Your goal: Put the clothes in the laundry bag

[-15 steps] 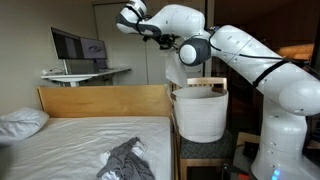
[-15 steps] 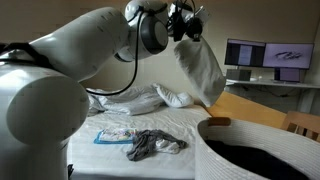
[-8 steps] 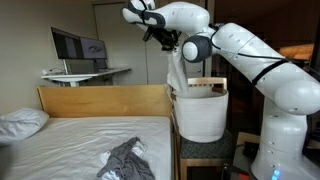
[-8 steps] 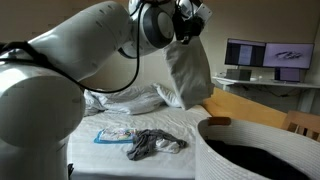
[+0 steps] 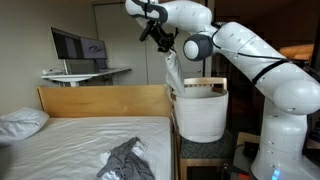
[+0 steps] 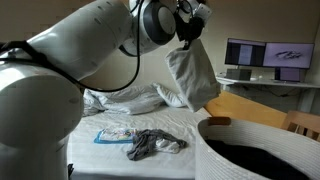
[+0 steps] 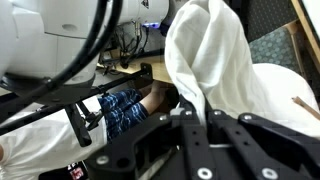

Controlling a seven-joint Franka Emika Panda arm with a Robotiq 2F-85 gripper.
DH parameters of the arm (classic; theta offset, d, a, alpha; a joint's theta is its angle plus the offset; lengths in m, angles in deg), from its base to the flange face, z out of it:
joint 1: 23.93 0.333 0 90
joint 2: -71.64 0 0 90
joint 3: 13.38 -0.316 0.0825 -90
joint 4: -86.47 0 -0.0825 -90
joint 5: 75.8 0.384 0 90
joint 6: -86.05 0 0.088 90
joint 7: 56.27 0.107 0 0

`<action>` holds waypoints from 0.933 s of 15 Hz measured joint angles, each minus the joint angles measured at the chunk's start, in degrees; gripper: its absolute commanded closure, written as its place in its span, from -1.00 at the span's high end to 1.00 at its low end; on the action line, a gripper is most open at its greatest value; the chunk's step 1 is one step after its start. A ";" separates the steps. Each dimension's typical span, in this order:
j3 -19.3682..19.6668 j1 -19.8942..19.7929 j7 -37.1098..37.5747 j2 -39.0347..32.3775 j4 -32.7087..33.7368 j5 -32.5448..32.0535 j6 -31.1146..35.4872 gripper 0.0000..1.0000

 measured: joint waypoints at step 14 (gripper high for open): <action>0.41 9.42 24.48 -6.13 -0.52 15.37 4.49 -0.86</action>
